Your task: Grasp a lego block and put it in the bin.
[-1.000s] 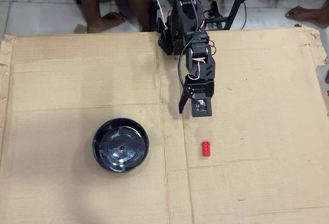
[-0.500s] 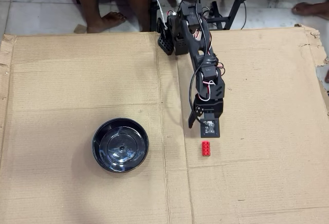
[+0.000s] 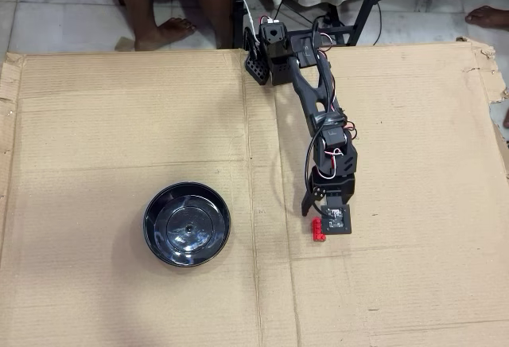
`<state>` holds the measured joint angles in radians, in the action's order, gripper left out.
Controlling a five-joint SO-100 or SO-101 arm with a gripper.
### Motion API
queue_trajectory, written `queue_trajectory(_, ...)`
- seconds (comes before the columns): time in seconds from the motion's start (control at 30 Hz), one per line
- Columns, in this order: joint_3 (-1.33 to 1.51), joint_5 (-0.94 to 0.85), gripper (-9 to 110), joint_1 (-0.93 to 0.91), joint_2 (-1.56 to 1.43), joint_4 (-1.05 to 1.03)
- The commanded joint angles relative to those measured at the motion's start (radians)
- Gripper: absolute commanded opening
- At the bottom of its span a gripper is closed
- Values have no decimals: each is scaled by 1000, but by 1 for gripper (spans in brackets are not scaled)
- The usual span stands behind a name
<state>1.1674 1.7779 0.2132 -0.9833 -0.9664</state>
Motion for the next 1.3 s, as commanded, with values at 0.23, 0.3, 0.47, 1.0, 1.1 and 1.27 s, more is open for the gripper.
queue_trajectory(0.23, -229, 6, 28, 0, 158, 11)
queue_trajectory(0.3, -256, 6, 28, 0, 190, 11)
queue_trajectory(0.47, -295, 6, 28, 0, 247, 11)
queue_trajectory(1.0, -316, 5, 5, -11, 316, 101)
queue_trajectory(1.1, -316, 5, 2, -15, 314, 101)
queue_trajectory(1.27, -322, 5, 2, -20, 304, 91)
